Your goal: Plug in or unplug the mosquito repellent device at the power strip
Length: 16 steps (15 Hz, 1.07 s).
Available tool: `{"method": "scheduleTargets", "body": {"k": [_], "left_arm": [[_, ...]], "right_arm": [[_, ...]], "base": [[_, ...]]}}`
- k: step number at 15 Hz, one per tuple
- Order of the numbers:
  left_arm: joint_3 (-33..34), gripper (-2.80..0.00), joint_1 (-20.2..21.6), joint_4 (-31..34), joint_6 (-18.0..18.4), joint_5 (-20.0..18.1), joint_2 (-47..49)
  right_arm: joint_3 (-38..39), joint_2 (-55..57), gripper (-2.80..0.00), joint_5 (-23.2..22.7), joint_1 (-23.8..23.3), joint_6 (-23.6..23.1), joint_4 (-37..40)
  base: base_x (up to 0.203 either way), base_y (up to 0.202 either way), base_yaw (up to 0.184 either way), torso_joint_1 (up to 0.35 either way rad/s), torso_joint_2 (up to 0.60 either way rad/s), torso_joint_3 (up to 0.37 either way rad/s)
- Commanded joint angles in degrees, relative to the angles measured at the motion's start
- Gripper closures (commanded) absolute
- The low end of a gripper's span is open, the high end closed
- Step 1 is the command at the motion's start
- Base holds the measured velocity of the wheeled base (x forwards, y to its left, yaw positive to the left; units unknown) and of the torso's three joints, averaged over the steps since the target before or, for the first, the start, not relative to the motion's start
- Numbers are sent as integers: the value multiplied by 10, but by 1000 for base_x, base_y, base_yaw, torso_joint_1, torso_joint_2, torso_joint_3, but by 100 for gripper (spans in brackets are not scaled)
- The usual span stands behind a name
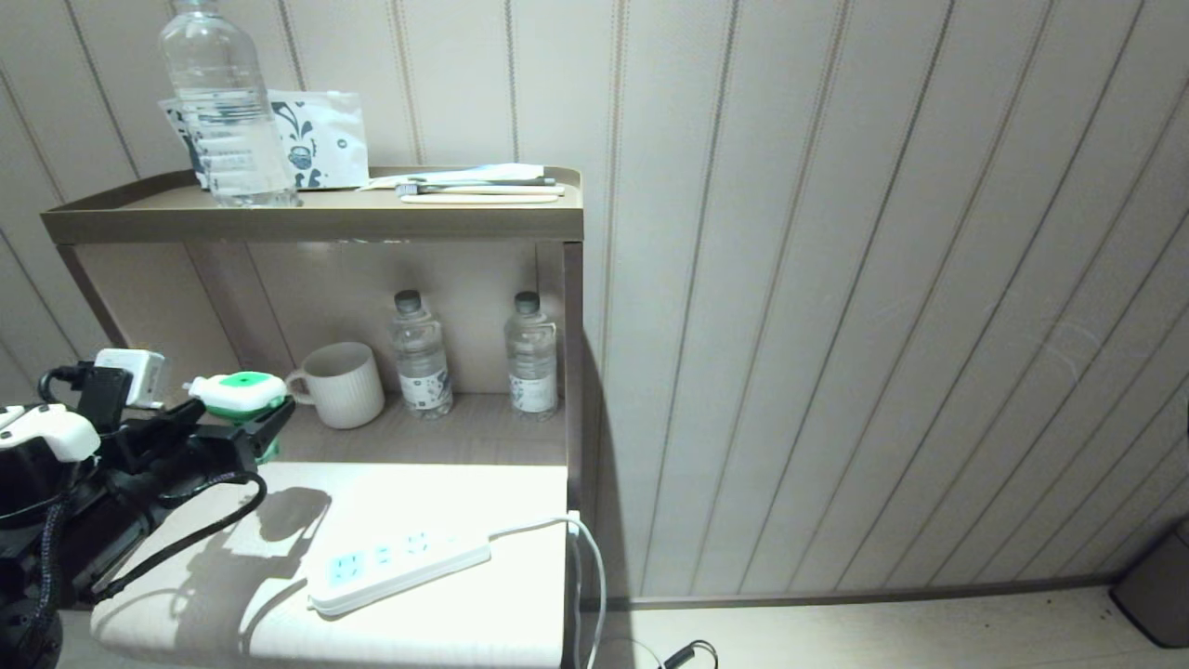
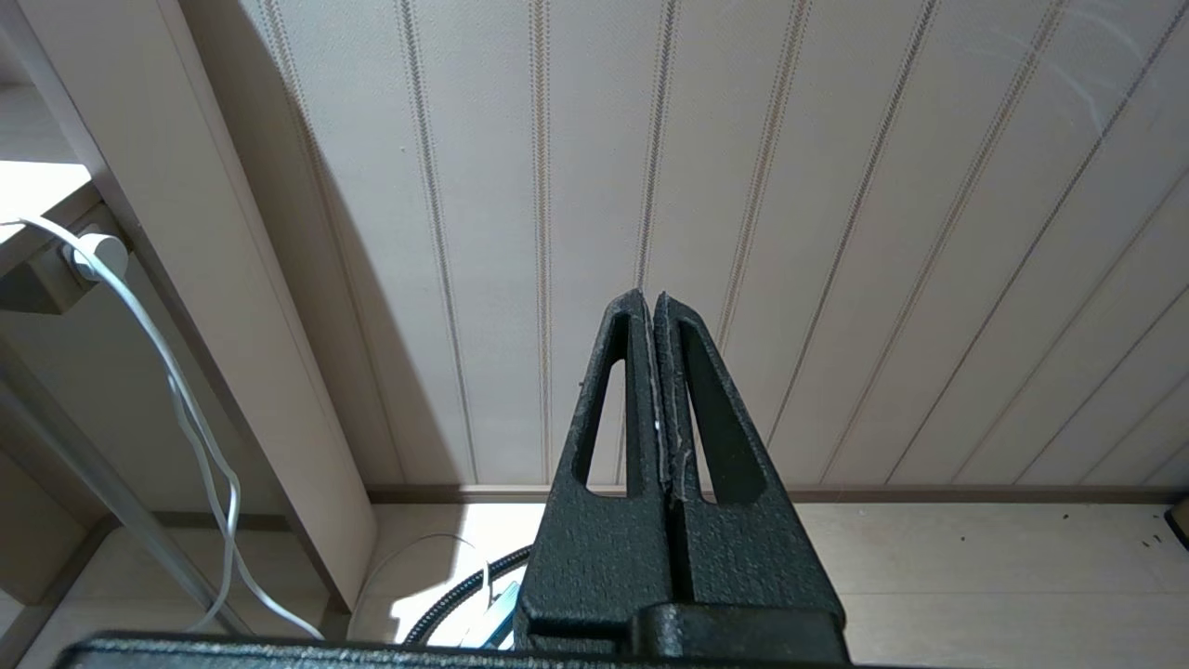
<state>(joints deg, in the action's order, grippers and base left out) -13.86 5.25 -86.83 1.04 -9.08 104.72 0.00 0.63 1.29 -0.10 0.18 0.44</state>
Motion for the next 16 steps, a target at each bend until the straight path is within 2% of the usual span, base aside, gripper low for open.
{"method": "scheduleTargets", "body": {"k": [1,5,10,16], "left_arm": [[22,0,1,-31,-7,2,9],[38,0,0,-31,-17,2,8],[38,0,0,-31,-48,2,-4],[40,0,0,-31,-51,3,-4]], "right_arm": [[0,0,0,0,0,0,0],[0,0,0,-1,0,0,0],[0,0,0,0,0,0,0],[0,0,0,0,0,0,0]], "base": [[0,0,0,0,0,0],[0,0,0,0,0,0],[0,0,0,0,0,0],[0,0,0,0,0,0]]}}
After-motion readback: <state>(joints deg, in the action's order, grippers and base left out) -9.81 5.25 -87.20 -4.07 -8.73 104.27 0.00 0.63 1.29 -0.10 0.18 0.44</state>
